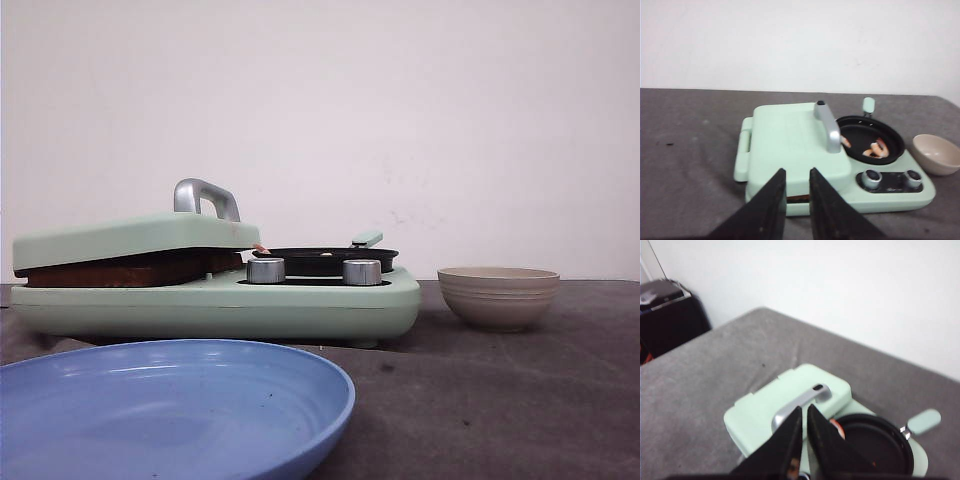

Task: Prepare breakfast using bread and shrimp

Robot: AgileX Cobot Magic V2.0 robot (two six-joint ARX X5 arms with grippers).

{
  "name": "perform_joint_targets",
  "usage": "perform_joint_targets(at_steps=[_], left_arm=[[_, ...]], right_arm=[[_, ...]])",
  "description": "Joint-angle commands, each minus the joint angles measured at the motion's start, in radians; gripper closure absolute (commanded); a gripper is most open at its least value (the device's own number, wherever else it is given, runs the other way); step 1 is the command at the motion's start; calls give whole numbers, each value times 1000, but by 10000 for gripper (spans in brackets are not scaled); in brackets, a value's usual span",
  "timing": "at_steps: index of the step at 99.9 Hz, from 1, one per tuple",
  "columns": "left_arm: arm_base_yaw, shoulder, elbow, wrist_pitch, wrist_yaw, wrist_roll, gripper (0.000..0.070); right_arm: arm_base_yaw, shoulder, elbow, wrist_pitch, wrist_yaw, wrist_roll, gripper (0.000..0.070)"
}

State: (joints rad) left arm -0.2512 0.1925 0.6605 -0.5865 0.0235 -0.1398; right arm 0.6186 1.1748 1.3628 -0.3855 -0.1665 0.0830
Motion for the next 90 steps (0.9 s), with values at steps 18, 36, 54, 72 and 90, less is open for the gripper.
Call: perform_joint_targets(at_steps=[18,36,54,72,90], left_arm=[[-2,2,-8,16,1,0,700],[-2,2,-31,33,2,-5,700],[-2,0,-87,39,23,-12,700],[-3,-40,-163,88,44,-39,700],[-3,-99,-222,115,44,-69,700]], right_arm=[[70,-211,-359,205,82,-37,694],[83,-364,-606,273,171,3,694],[87,-498,-790,277,229,57,694],[87,-613,-949,279,255,80,694],[87,-728,-1085,281,282,101,694]])
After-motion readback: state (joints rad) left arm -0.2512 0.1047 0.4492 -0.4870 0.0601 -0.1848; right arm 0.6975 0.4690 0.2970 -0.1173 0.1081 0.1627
